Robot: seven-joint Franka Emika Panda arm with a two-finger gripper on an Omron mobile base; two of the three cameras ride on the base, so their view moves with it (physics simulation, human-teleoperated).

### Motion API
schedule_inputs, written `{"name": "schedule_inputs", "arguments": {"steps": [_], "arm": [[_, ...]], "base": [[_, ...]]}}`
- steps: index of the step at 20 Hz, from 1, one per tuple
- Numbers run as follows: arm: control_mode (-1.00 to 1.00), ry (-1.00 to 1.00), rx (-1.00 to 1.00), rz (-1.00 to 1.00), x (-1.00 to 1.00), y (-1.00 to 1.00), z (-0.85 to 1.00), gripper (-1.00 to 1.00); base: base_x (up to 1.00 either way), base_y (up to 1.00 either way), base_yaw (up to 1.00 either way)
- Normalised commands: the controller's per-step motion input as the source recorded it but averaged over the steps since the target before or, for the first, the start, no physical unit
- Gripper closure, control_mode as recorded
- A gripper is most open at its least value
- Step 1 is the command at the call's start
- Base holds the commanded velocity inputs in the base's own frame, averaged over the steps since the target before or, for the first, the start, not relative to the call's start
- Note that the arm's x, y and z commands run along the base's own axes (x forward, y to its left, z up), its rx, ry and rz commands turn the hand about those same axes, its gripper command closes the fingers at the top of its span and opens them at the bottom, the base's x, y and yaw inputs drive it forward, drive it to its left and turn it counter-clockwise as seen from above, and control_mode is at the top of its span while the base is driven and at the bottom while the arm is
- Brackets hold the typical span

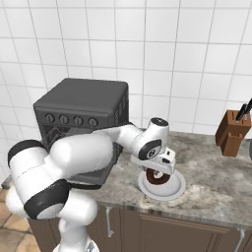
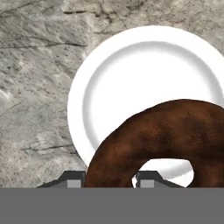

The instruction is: Pick up the bagel from the plate, place it on the toaster oven rack, close the door, and set the timer.

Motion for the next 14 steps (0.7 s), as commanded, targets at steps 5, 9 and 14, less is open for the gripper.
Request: {"name": "schedule_inputs", "arguments": {"steps": [5,9,14], "arm": [[-1.00,-0.19,0.00,0.01,-0.33,0.48,1.00,1.00],[-1.00,-0.09,0.00,0.04,-0.31,0.61,0.93,1.00],[-1.00,0.00,0.00,0.07,-0.27,0.72,0.60,1.00]], "base": [[0.00,0.00,0.00],[0.00,0.00,0.00],[0.00,0.00,0.00]]}}
